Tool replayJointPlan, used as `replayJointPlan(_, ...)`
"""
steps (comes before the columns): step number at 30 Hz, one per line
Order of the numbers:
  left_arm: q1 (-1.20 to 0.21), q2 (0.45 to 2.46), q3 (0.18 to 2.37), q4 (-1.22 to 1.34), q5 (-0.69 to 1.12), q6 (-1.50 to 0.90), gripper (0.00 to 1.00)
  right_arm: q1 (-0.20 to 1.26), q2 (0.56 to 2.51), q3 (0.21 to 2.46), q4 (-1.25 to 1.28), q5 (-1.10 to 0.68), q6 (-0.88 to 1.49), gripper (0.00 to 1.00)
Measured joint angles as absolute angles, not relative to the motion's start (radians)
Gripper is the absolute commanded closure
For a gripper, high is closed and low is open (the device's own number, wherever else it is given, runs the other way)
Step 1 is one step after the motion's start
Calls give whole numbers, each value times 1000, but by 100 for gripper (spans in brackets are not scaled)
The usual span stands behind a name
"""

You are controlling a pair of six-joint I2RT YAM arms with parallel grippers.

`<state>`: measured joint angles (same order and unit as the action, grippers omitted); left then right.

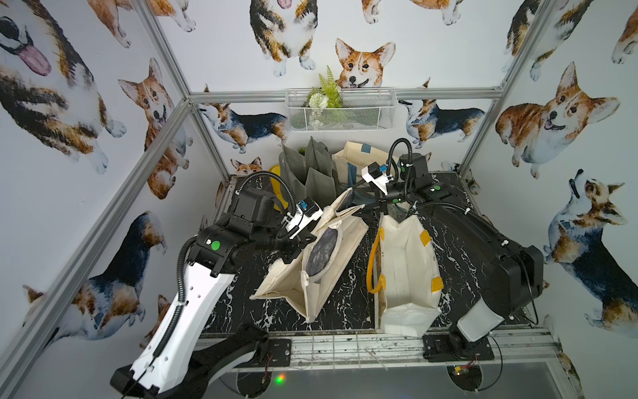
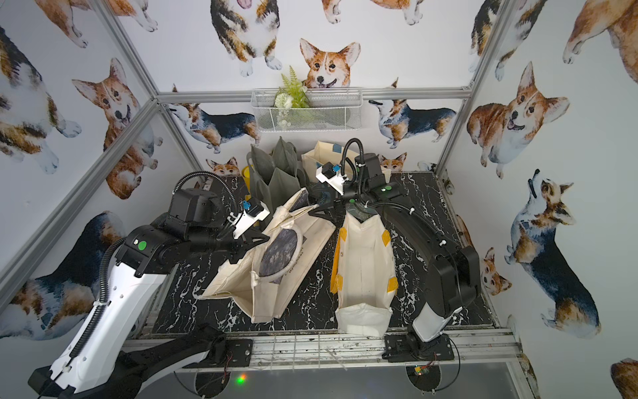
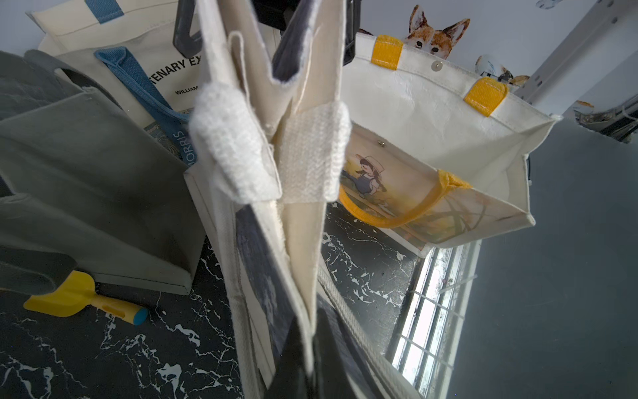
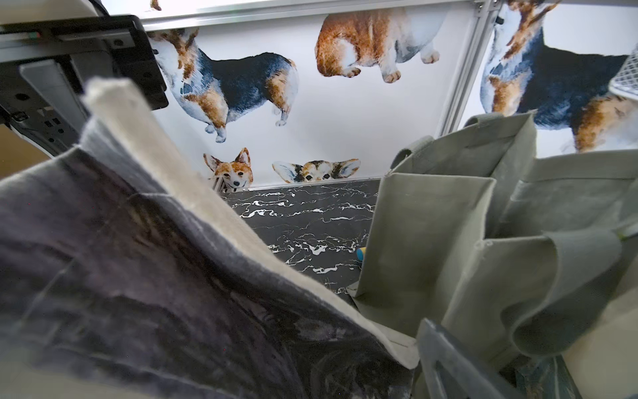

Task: Put away the canvas bag
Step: Press the canvas bag at the center of the board.

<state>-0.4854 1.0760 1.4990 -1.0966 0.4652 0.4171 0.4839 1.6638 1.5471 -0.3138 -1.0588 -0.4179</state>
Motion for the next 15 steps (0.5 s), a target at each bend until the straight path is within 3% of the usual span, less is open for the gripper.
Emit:
replayJointPlan(7, -485, 1018, 1463, -1092, 459, 505, 100, 503, 1707, 1570, -228, -1130, -361, 6)
replayJointPlan(13, -485, 989, 1443, -1080, 463, 554, 100, 516, 1708, 1565, -201, -1184, -333, 32)
replayJointPlan(15, -485, 983, 1434, -1073, 467, 565, 100, 517, 1699, 1552, -198, -1195, -331, 36)
